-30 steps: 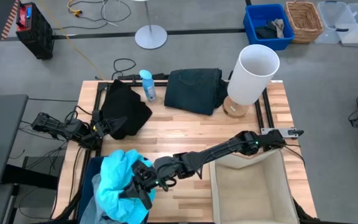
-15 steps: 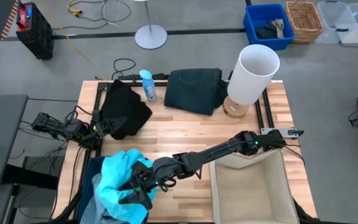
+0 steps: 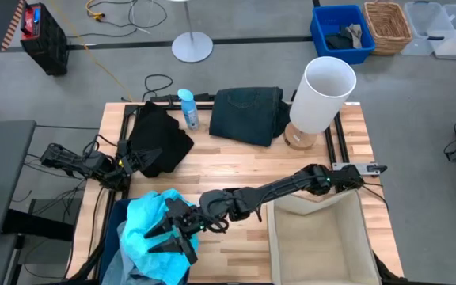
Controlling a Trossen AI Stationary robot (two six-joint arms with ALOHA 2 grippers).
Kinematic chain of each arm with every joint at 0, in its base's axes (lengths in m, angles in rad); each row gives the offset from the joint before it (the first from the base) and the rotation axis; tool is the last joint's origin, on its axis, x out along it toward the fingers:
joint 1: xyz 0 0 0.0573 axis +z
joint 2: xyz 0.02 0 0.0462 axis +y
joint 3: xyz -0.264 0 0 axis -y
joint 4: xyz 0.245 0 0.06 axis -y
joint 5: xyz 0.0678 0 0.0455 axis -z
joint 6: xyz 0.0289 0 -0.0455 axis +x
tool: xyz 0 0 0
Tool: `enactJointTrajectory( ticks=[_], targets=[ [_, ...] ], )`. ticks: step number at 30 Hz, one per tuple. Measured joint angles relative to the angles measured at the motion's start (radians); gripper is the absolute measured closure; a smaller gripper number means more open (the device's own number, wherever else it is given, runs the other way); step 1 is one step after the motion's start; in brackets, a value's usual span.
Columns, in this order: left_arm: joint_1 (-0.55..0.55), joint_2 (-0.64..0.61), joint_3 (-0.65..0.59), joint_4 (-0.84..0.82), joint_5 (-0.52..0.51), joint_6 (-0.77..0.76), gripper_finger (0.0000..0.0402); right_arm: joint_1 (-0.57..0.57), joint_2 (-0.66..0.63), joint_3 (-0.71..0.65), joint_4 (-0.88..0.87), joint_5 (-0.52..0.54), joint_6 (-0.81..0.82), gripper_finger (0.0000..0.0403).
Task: Sort clothes
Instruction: Put the blue short pants into the blue laundry organizer
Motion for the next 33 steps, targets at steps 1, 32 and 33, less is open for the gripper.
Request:
enactJointTrajectory(
  ticks=[1, 32, 33],
  targets=[
    [0.000, 0.000, 0.000, 0.000, 0.000, 0.000, 0.0396, 0.001, -0.005, 0.000, -0.002, -0.001, -0.025, 0.0189],
    [0.001, 0.001, 0.001, -0.026, -0.001, 0.007, 0.0396, 0.005, 0.049, -0.018, -0.502, 0.075, -0.009, 0.0401],
    [0.001, 0.001, 0.001, -0.030, -0.001, 0.006, 0.0396, 0.007, 0.054, -0.019, -0.507, 0.069, 0.005, 0.0401]
  ],
)
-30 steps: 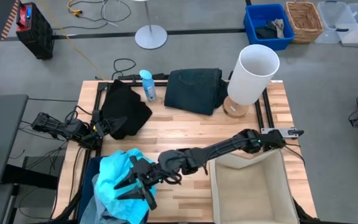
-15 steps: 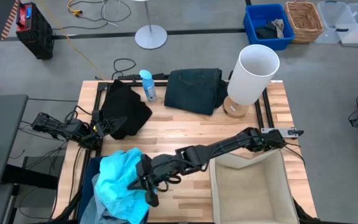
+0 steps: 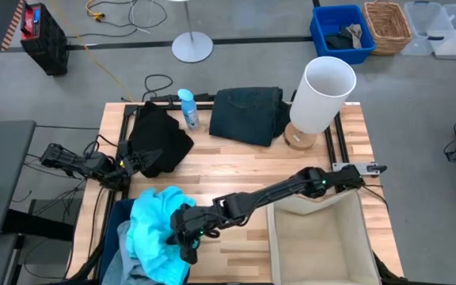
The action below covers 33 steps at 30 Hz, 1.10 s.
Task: Sort clothes
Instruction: Put the blue short pants into the blue laundry organizer
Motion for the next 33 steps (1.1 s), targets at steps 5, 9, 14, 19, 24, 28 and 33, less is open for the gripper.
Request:
enactJointTrajectory(
  ticks=[5, 9, 14, 19, 24, 28, 33],
  targets=[
    [0.000, 0.003, 0.000, -0.002, -0.007, -0.001, 0.0396, 0.007, 0.058, 0.000, 0.029, -0.030, 0.058, 0.0401],
    [0.000, 0.002, 0.000, -0.008, -0.008, -0.003, 0.0396, 0.004, 0.066, 0.001, 0.029, -0.060, 0.080, 0.0398],
    [0.000, 0.001, 0.000, -0.013, 0.014, -0.029, 0.0396, 0.007, 0.045, -0.002, 0.028, 0.009, -0.040, 0.0350],
    [0.000, 0.001, 0.000, -0.016, 0.018, -0.033, 0.0392, 0.003, 0.014, -0.003, 0.024, 0.070, -0.145, 0.0265],
    [0.000, 0.001, 0.000, -0.015, 0.029, -0.033, 0.0388, 0.002, -0.022, -0.004, 0.000, 0.093, -0.236, 0.0189],
    [0.000, 0.000, 0.000, 0.013, 0.077, -0.015, 0.0388, 0.002, -0.076, -0.004, -0.052, 0.120, -0.291, 0.0170],
    [0.000, 0.000, 0.000, 0.075, 0.115, 0.024, 0.0388, 0.001, -0.170, -0.003, -0.092, 0.172, -0.343, 0.0180]
  ],
)
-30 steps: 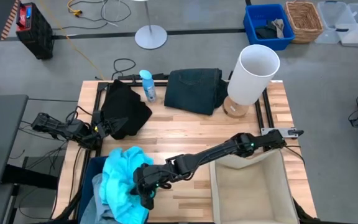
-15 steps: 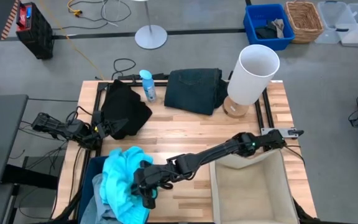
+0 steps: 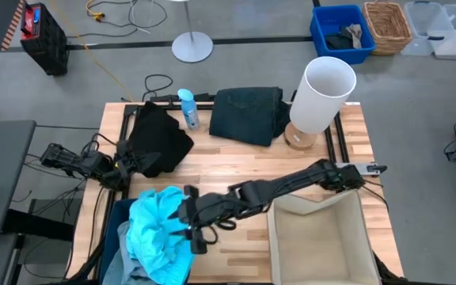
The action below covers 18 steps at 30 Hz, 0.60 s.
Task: Sort clothes
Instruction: Put the blue short pants into the blue laundry organizer
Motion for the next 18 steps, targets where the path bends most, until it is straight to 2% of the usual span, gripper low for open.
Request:
enactJointTrajectory(
  ticks=[5, 9, 12, 13, 18],
  targets=[
    [0.000, 0.000, 0.000, 0.088, 0.098, 0.086, 0.0388, -0.002, -0.098, 0.000, -0.122, 0.059, 0.022, 0.0215],
    [0.000, 0.006, 0.033, 0.076, 0.176, 0.146, 0.0388, -0.008, -0.161, 0.001, -0.198, 0.084, 0.018, 0.0295],
    [0.000, 0.026, 0.103, -0.005, 0.201, 0.184, 0.0388, -0.017, -0.189, 0.002, -0.230, 0.087, -0.010, 0.0377],
    [0.000, 0.040, 0.133, -0.039, 0.207, 0.200, 0.0388, -0.020, -0.192, 0.002, -0.228, 0.091, -0.018, 0.0388],
    [0.000, 0.151, 0.332, -0.299, 0.264, 0.250, 0.0388, -0.048, -0.215, 0.002, -0.256, 0.144, -0.020, 0.0396]
  ],
)
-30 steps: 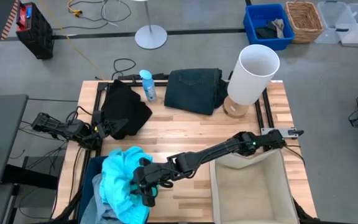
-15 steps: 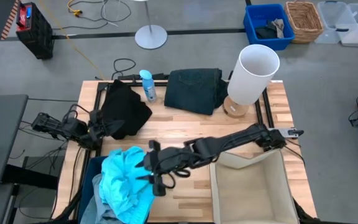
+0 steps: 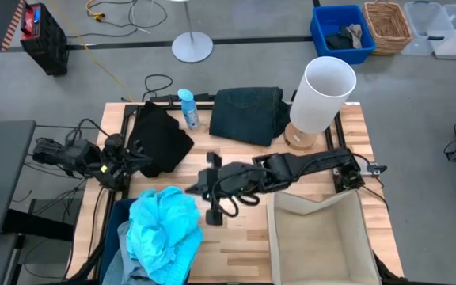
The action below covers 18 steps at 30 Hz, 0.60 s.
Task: Sort clothes
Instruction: Put the blue short pants into the blue laundry organizer
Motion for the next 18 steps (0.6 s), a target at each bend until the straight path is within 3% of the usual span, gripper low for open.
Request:
enactJointTrajectory(
  ticks=[9, 13, 18],
  targets=[
    [-0.013, 0.351, 0.350, -0.462, 0.238, 0.067, 0.0388, -0.042, -0.095, 0.000, -0.035, 0.147, -0.030, 0.0401],
    [-0.066, 0.489, 0.433, -0.476, 0.357, 0.139, 0.0388, -0.040, -0.145, 0.000, -0.048, 0.205, -0.053, 0.0402],
    [-0.181, 0.650, 0.527, -0.486, 0.409, 0.207, 0.0388, -0.028, -0.180, 0.000, -0.072, 0.232, -0.060, 0.0402]
  ],
)
